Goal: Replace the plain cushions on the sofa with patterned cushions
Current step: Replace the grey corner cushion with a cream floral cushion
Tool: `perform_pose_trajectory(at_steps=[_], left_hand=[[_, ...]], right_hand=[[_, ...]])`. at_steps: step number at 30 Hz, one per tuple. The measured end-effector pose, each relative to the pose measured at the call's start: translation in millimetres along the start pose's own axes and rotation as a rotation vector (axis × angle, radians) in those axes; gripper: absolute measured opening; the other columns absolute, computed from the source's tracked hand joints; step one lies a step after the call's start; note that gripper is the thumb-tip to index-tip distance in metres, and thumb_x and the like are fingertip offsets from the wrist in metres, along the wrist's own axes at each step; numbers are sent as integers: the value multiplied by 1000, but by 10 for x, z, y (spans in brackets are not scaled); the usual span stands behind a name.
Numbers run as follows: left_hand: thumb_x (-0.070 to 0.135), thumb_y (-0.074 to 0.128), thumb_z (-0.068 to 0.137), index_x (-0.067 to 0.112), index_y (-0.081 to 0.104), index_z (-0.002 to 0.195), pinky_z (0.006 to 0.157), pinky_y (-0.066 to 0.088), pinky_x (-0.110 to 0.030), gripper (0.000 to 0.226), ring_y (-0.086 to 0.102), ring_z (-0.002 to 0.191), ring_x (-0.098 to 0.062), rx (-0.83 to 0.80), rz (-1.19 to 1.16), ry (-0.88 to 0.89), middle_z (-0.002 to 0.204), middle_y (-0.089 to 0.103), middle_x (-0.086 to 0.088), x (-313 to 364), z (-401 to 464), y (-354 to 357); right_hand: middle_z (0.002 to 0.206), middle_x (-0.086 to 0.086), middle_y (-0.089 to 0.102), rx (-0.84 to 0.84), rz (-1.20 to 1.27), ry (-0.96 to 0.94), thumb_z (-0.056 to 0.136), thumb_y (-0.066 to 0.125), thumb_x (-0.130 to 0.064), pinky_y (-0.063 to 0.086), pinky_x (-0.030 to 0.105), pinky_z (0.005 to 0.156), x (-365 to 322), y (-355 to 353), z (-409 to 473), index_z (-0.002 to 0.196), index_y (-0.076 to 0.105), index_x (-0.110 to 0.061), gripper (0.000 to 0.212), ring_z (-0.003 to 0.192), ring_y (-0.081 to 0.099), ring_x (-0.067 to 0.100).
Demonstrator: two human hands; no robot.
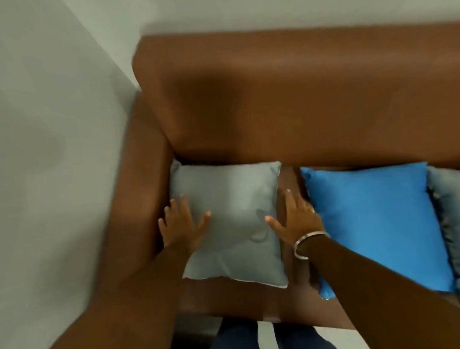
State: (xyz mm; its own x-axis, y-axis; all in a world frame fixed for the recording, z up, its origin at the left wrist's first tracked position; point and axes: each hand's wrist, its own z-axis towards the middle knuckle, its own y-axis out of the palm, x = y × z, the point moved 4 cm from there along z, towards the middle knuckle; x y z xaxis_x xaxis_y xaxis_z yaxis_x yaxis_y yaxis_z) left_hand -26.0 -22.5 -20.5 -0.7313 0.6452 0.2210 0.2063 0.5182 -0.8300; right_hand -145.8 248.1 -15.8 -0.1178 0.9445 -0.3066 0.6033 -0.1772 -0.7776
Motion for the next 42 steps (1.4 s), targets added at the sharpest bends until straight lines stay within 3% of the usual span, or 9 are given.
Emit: perform_pose_trajectory(at_steps=[4,8,17,20,23,29,33,39,42], left_hand=[[78,43,81,21,21,157,114,35,-54,97,41,141,-35,89,-413,-171,157,39,-13,-507,331,444],[86,36,75,32,27,153,107,38,-51,95,47,134,-36,125,-488,-267,151,45,-10,-641,528,648],[96,56,54,40,55,135,95,48,-42,99,56,127,-27,-592,-652,-392,138,59,5,-371,556,-289],[88,68,52,28,76,115,93,54,-44,87,71,104,-27,-804,-790,-374,117,74,-5,-209,702,-658],[68,66,76,12,76,107,81,55,-48,65,69,99,-35,-634,-1065,-547,117,73,-15,-33,898,-684],[105,33,47,40,62,126,92,48,-38,106,61,113,-18,-230,-1164,-168,120,65,8,381,1139,-299],[91,23,66,41,65,114,89,47,-32,80,64,105,-16,-83,-1178,-110,118,66,4,527,1192,-114],[92,20,71,48,64,104,91,47,-31,70,63,110,-15,-75,-1201,-90,111,66,11,573,1286,2],[87,22,81,41,55,130,101,46,-38,75,53,131,-22,97,-977,41,131,62,4,382,1120,-55]], right_hand=[[154,12,41,-220,487,268,67,45,-86,34,49,113,164,983,282,155,21,-22,111,137,43,38],[136,4,60,-26,750,309,67,55,-77,41,45,109,124,1376,453,139,48,-23,90,126,55,28],[131,9,60,-406,942,439,69,69,-66,42,41,107,241,236,230,136,54,-18,83,125,56,33],[78,14,73,-496,1133,479,82,58,-55,56,34,66,384,-378,287,99,69,-14,45,73,71,27],[45,4,48,-350,1144,530,90,38,-49,35,19,40,448,-647,494,69,52,-18,40,37,47,15],[59,7,50,-71,1099,480,46,13,-103,40,26,48,257,-479,1076,71,65,-15,105,47,45,20],[122,27,64,211,734,465,54,-7,-96,44,46,96,306,-413,1279,112,68,-5,132,108,60,43],[141,25,53,215,785,437,82,2,-80,35,44,107,247,-360,1469,133,58,-6,106,128,50,42],[148,21,46,414,759,318,84,10,-76,33,47,108,269,-416,1123,144,43,-12,94,134,43,39]])
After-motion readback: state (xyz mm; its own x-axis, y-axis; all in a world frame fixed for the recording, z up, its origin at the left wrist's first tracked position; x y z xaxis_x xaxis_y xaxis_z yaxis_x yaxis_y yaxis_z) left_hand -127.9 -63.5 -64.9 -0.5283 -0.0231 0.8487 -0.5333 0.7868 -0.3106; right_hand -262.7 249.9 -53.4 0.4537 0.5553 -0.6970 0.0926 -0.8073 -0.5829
